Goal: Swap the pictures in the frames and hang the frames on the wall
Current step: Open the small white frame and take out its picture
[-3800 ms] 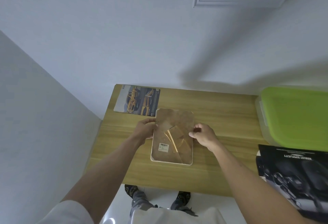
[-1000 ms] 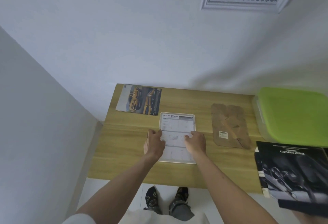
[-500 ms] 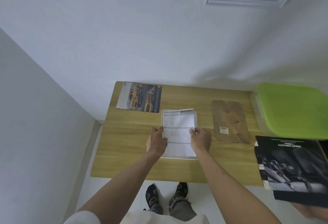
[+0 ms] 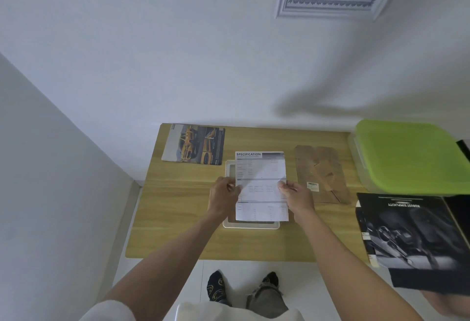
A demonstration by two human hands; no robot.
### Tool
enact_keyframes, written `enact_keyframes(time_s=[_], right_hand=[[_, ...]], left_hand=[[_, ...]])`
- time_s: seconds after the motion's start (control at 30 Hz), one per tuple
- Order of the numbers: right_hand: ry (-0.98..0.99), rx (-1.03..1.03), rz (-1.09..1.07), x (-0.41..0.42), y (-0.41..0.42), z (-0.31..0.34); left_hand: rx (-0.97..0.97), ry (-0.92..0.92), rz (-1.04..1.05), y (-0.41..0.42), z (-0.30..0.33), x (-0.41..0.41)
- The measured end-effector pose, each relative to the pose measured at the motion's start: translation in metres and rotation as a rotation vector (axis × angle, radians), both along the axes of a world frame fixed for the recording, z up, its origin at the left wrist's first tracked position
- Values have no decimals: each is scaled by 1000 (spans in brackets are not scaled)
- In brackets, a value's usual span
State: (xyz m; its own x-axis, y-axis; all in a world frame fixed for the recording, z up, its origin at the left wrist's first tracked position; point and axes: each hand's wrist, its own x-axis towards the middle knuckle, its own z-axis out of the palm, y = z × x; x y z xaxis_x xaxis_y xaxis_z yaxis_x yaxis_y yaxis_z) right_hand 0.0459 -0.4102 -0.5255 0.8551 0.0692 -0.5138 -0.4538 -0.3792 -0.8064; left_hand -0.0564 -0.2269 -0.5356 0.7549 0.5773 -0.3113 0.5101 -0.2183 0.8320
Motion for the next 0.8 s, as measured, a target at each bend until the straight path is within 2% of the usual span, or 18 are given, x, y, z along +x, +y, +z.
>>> enact_keyframes(time_s=[0.1, 0.17, 0.47, 0.8], right_hand=[[-1, 18, 25, 7, -21, 16], [7, 21, 50, 13, -42, 22], [-9, -28, 121, 45, -173, 28], [48, -169, 113, 74, -324, -10]], left_hand=[[-234, -36, 11, -12, 9, 13], [-291, -39, -14, -26, 11, 22], [-402, -16, -126, -143, 10, 69], [-353, 107, -248, -285, -23, 108]])
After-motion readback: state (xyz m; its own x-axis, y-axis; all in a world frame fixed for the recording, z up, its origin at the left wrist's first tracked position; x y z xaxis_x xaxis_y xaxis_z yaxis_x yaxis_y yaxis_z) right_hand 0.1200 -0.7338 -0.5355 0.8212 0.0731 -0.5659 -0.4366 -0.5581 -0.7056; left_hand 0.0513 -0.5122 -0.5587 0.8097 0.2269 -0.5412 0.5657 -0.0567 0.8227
